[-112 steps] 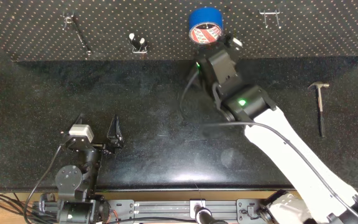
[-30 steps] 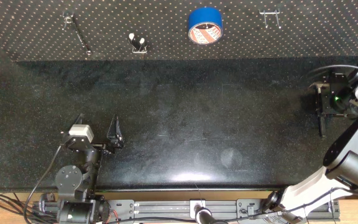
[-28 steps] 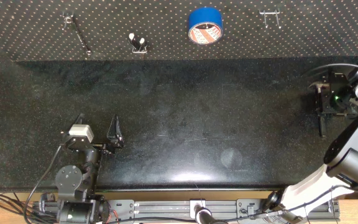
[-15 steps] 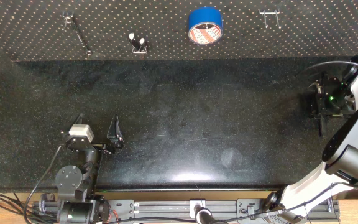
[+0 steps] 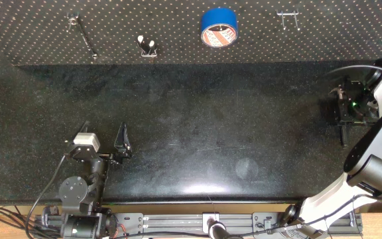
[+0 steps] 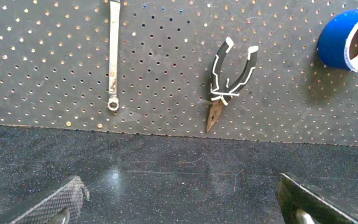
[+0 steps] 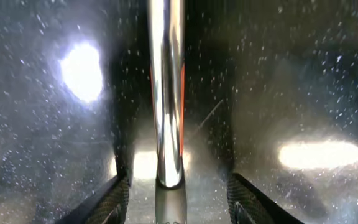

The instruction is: Place Tools Onto Pegboard

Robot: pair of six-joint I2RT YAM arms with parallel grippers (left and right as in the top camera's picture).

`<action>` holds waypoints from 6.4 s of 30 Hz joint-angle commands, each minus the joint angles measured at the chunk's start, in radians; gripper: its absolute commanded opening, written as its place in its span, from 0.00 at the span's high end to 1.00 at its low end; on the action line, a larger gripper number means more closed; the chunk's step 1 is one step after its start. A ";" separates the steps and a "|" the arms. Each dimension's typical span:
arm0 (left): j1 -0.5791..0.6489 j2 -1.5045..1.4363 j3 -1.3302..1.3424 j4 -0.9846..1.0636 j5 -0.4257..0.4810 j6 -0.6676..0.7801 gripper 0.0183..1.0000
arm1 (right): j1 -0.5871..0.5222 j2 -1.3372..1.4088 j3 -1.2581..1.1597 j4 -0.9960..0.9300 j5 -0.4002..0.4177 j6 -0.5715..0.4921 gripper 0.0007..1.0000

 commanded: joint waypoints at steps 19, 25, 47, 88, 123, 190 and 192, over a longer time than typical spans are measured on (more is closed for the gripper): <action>0.004 -0.010 -0.001 -0.006 0.018 -0.002 0.00 | -0.017 0.023 -0.043 -0.017 -0.100 -0.033 0.55; 0.004 -0.010 -0.001 -0.006 0.018 -0.002 0.00 | -0.022 0.023 -0.079 0.013 -0.089 -0.037 0.55; 0.004 -0.010 -0.001 -0.006 0.018 -0.002 0.00 | -0.038 0.023 -0.081 0.010 -0.123 -0.084 0.92; 0.004 -0.010 -0.001 -0.006 0.018 -0.002 0.00 | 0.289 -0.941 -0.743 0.866 -0.261 0.349 0.93; 0.004 -0.010 -0.001 -0.006 0.018 -0.002 0.01 | 0.503 -0.602 -0.472 1.087 -0.347 0.544 0.92; 0.004 -0.010 -0.001 -0.006 0.018 -0.002 0.00 | 0.504 -1.911 -1.343 0.929 -0.232 0.545 0.09; 0.004 -0.010 -0.001 -0.006 0.018 -0.002 0.00 | 0.504 -1.963 -1.343 0.952 -0.233 0.545 0.09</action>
